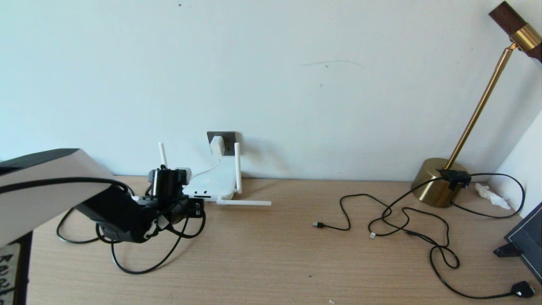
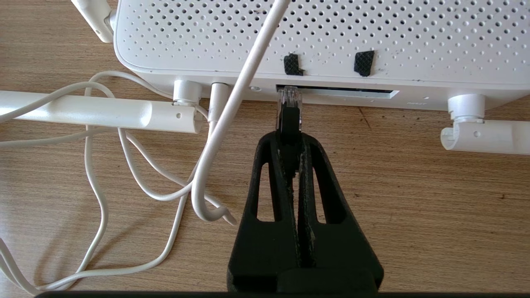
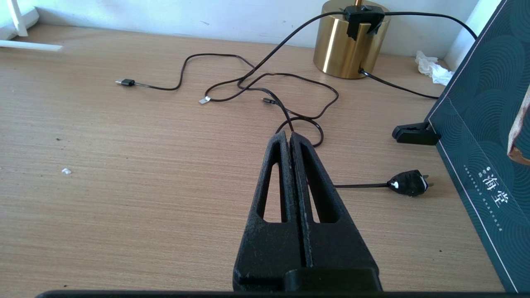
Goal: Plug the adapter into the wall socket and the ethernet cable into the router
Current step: Plug cable into router interface
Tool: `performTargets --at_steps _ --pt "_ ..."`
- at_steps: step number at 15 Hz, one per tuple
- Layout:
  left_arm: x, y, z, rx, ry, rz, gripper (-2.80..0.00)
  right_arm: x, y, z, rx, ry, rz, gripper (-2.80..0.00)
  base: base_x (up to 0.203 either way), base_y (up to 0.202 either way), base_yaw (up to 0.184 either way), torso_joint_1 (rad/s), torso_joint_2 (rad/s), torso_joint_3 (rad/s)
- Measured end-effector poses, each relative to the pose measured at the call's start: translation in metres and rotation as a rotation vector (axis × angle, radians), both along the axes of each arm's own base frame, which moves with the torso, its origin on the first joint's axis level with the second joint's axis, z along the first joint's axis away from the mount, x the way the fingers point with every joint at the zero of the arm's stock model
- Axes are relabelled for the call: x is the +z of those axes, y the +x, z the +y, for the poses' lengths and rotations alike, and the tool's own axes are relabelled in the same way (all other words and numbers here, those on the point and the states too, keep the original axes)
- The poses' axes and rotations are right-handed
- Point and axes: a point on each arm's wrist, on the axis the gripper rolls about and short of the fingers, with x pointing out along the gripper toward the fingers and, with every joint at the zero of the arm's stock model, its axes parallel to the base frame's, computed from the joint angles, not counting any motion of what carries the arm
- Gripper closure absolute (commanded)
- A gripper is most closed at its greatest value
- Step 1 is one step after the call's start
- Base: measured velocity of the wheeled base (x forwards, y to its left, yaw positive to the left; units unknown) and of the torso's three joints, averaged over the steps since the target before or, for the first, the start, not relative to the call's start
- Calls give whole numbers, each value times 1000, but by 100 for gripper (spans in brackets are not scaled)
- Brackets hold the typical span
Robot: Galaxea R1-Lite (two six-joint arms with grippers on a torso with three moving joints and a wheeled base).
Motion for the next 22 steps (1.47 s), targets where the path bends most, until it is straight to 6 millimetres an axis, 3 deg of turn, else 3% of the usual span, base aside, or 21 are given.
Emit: performTargets --at_steps 22 --pt "-4 -6 -7 -14 -6 19 0 0 0 0 0 0 0 0 0 0 0 0 0 0"
